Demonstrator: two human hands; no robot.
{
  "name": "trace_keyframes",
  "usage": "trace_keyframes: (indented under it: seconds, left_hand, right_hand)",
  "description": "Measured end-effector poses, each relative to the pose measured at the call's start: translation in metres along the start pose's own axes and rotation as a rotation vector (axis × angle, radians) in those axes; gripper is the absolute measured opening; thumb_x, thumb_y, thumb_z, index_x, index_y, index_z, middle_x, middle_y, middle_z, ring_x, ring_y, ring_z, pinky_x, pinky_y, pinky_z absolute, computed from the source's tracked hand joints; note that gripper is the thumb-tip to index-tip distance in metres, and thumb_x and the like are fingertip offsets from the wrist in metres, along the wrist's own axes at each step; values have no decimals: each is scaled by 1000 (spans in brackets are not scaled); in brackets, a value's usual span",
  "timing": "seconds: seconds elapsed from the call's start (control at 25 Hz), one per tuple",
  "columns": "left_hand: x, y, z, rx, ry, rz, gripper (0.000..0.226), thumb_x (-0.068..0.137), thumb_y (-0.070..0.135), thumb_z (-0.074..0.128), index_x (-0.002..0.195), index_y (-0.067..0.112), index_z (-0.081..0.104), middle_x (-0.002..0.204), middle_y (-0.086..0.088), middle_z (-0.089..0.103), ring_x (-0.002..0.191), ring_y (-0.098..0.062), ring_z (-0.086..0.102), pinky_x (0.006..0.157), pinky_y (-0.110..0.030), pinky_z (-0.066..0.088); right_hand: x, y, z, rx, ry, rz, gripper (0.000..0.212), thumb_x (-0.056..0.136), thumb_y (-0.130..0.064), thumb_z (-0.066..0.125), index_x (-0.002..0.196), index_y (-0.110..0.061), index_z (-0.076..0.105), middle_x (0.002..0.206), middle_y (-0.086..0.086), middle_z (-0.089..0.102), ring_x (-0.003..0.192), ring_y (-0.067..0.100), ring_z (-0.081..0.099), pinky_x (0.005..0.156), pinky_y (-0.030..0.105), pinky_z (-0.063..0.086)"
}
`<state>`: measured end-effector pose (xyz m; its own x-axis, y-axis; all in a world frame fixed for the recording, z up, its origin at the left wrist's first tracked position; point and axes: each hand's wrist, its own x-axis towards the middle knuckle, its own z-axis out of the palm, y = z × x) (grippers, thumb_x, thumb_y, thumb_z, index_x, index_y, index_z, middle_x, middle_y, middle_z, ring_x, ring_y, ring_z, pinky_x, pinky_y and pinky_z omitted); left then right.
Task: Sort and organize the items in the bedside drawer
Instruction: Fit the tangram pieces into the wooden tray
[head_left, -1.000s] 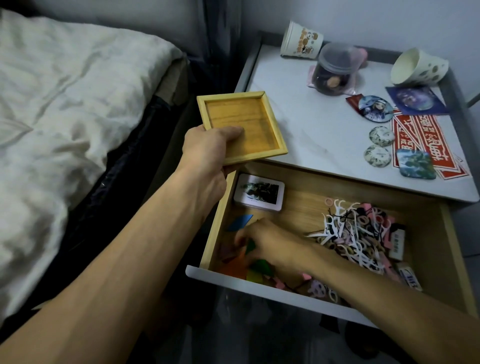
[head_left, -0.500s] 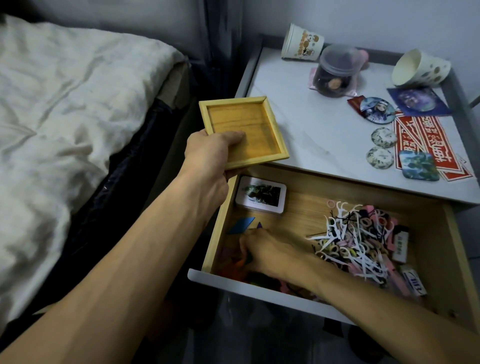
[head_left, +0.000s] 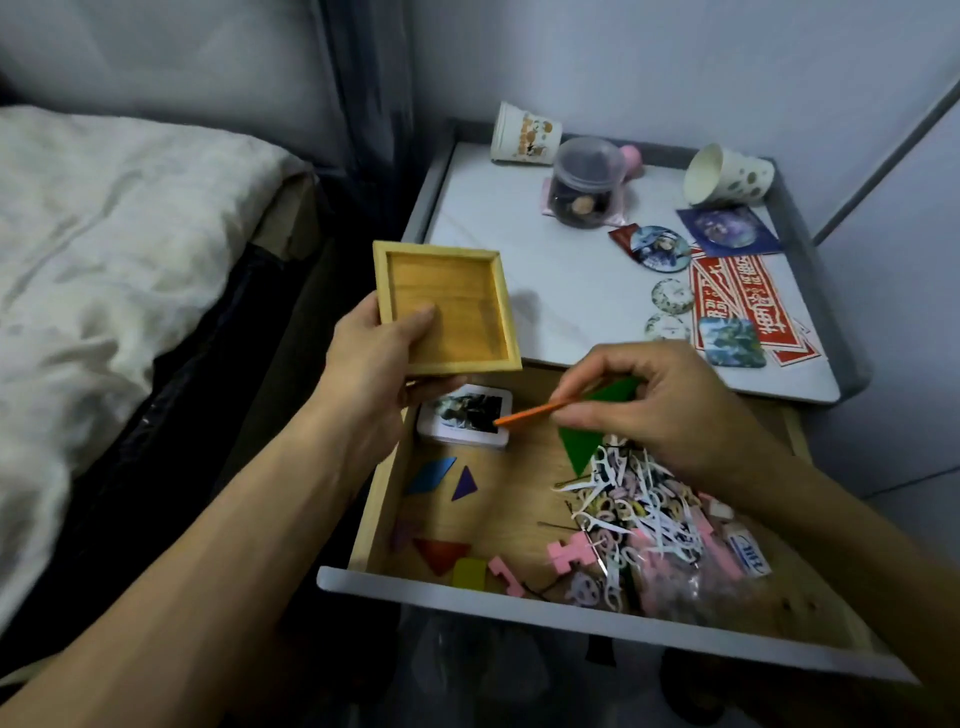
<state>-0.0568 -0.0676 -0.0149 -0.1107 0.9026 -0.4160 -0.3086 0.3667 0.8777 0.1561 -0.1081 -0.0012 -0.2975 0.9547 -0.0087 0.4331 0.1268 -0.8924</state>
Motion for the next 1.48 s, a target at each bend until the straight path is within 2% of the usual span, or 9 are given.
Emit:
trace_keyframes:
  seconds: [0.08,0.2,0.4,0.52,0.68,0.88,1.08,1.28,1.48]
  left_hand:
    - [-10,-9,8,1,-86,-127,29,100,24,52,128,20,55,116,-10,61,94,-31,68,62,-38,62]
    - [-17,-17,21,-30,-198,-237,28,100,24,50,126,13,57,113,-14,64,91,-32,71,58,-37,62]
    - [-15,-21,27,-40,-295,-265,32,95,25,57,122,7,61,114,-19,67,91,-32,73,64,-40,62]
    - [-15,-23,23,-3,-327,-224,40,81,13,67,120,3,62,113,-20,69,94,-32,72,69,-38,61]
    - [-12,-23,22,-13,-305,-202,37,83,-6,64,119,1,60,109,-19,70,91,-34,72,68,-34,62]
    - [-9,-20,21,-12,-287,-205,38,86,-9,61,122,1,56,113,-19,67,89,-33,73,62,-30,62]
    - [-13,-23,24,118,-456,-267,44,83,-12,62,123,1,54,118,-21,66,95,-38,71,61,-33,62]
    - [-12,-24,24,170,-553,-283,46,81,-14,62,123,3,57,116,-21,67,96,-38,70,58,-31,62]
    - [-7,-19,21,137,-521,-287,49,79,-14,64,125,2,56,117,-22,66,95,-37,71,53,-28,60]
  right_hand:
    - [-2,1,-11,76,219,-52,9,75,-12,79,83,-16,76,77,1,74,73,17,70,68,28,58]
    - [2,8,-10,-106,397,-173,11,78,-16,78,89,-17,78,81,-8,74,79,6,69,73,22,57]
    - [11,25,0,-599,296,-559,13,85,-10,72,96,-5,77,97,6,73,86,12,68,85,23,54]
    - [15,29,2,-587,209,-536,18,87,-11,69,102,-7,77,105,6,71,92,14,67,86,27,55]
    - [12,30,1,-596,66,-441,30,83,-12,74,113,-10,73,118,6,68,104,11,63,95,19,49]
    - [12,19,-19,-319,239,-170,22,76,-21,79,97,-24,73,93,-14,71,83,-2,64,78,16,52]
    - [17,18,-25,-35,326,-45,11,77,-18,79,84,-23,72,81,-8,71,79,5,66,71,21,54]
    - [17,26,-13,-127,267,-97,7,77,-16,79,82,-17,74,81,-10,69,81,4,64,76,24,53]
    - [19,30,-7,-463,290,-270,11,80,-26,77,87,-18,73,91,-7,61,92,8,52,82,24,42]
